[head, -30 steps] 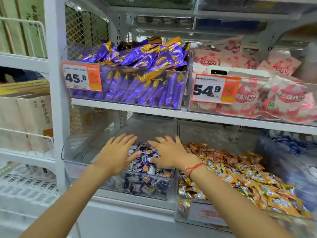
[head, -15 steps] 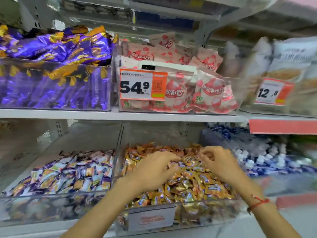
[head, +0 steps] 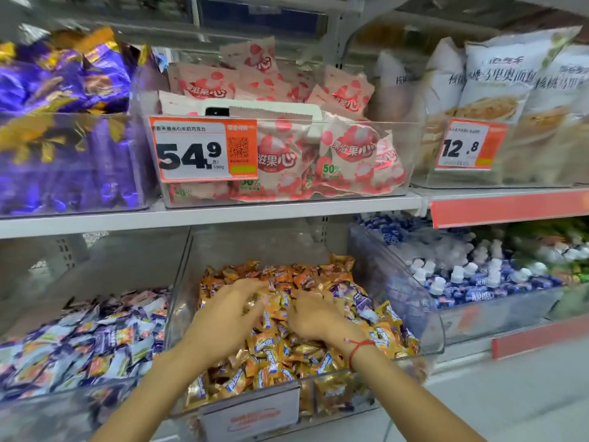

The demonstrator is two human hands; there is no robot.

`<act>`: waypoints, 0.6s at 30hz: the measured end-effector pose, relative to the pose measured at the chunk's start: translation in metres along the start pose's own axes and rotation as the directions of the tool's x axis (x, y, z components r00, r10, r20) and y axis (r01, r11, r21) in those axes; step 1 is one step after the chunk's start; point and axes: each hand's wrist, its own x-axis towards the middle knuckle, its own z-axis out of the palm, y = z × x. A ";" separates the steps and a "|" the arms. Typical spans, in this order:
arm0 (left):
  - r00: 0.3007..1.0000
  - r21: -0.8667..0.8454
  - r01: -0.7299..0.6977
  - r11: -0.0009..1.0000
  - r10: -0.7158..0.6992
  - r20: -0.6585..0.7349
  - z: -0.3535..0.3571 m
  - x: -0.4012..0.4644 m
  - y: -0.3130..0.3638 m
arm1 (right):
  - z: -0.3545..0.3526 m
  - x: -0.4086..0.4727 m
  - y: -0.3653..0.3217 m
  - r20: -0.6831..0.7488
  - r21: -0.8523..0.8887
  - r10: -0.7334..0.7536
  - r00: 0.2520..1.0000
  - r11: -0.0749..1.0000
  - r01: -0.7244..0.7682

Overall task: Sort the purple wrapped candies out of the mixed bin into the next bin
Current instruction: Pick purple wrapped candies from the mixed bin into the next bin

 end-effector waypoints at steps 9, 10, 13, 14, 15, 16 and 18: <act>0.995 -0.233 -0.007 0.973 -0.018 -0.103 -0.005 0.012 0.021 | -0.021 -0.040 0.015 0.107 0.334 -0.524 0.845 0.819 0.466; 0.996 -0.226 -0.022 0.974 0.001 -0.094 -0.003 0.014 0.023 | -0.033 -0.041 0.029 0.101 0.285 -0.485 0.869 0.851 0.441; 0.998 -0.175 -0.054 0.983 0.049 -0.035 0.011 0.026 0.036 | -0.055 -0.028 0.064 -0.061 0.010 -0.218 0.974 0.976 0.219; 0.996 -0.160 -0.083 0.984 0.086 0.010 0.017 0.032 0.041 | -0.055 -0.021 0.069 -0.093 -0.090 -0.137 0.986 0.988 0.128; 0.987 -0.166 -0.120 0.979 0.135 0.083 0.025 0.039 0.045 | -0.052 -0.015 0.070 -0.097 -0.172 -0.080 0.992 0.983 0.063; 0.966 -0.183 -0.160 0.970 0.192 0.175 0.032 0.044 0.050 | -0.047 -0.008 0.071 -0.082 -0.238 -0.041 0.996 0.971 0.021; 0.890 -0.127 -0.238 0.963 0.268 0.369 0.045 0.051 0.057 | -0.039 0.002 0.070 -0.071 -0.306 -0.014 0.997 0.952 -0.009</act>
